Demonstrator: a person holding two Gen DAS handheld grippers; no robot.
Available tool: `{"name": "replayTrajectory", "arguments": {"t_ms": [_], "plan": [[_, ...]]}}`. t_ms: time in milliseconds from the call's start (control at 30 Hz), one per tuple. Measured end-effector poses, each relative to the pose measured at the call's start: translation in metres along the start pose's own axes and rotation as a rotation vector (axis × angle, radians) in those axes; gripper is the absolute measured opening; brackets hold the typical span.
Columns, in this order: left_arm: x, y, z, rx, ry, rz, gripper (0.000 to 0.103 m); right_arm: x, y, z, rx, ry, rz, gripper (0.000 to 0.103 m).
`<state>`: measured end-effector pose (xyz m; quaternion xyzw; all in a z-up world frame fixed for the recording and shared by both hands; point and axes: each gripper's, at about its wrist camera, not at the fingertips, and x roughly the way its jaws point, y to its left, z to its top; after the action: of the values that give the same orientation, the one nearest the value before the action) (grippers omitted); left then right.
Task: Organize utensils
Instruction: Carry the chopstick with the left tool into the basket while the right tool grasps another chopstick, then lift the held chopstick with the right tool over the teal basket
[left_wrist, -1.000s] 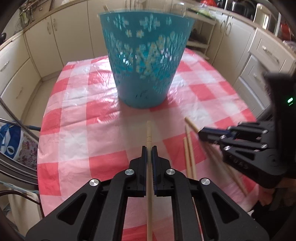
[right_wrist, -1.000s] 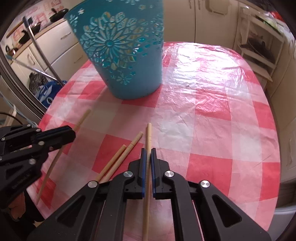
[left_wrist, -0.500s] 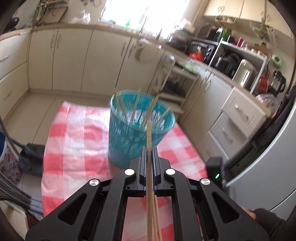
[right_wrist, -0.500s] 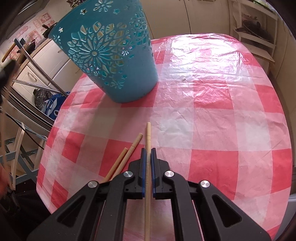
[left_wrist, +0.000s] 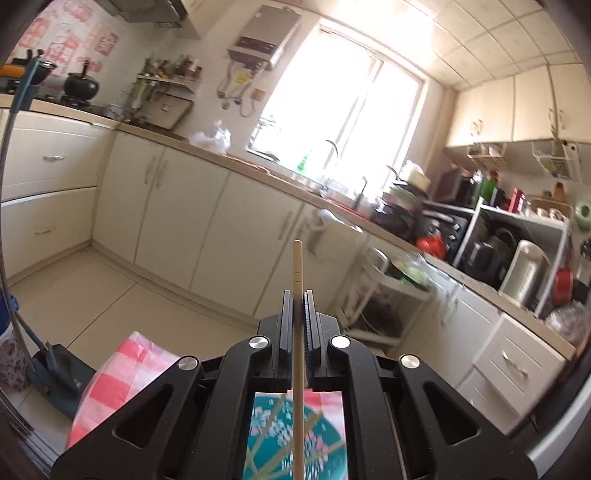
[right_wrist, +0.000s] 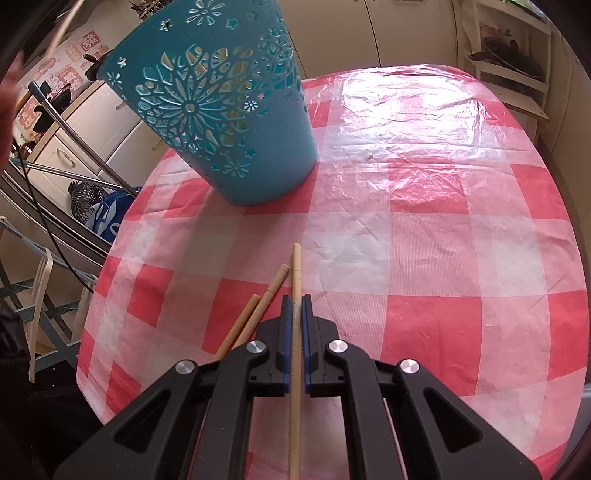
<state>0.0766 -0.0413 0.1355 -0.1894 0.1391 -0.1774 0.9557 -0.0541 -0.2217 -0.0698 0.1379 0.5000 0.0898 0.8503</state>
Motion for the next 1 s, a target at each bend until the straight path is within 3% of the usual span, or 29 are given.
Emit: {"name": "replayTrajectory", "arguments": {"t_ms": [200,467,667,767,833,1000], "plan": [[0.029,-0.006,-0.004,0.027,-0.035,0.083,0.005,0.002,0.003,0.001,-0.006,-0.002,-0.006,0.006],[0.045,0.003,-0.027,0.058,0.027,0.122,0.005,0.002,0.004,0.000,-0.015,-0.005,-0.014,0.006],[0.030,0.015,-0.049,0.089,0.109,0.131,0.006,0.003,0.006,0.001,-0.030,-0.001,-0.021,0.006],[0.004,0.026,-0.058,0.109,0.146,0.144,0.020,0.003,0.010,0.000,-0.072,0.007,-0.040,0.006],[-0.019,0.037,-0.064,0.105,0.151,0.160,0.036,0.003,0.014,-0.001,-0.111,0.014,-0.053,0.006],[-0.066,0.066,-0.074,0.063,0.173,0.204,0.047,0.002,0.018,-0.005,-0.167,-0.005,-0.078,0.005]]}}
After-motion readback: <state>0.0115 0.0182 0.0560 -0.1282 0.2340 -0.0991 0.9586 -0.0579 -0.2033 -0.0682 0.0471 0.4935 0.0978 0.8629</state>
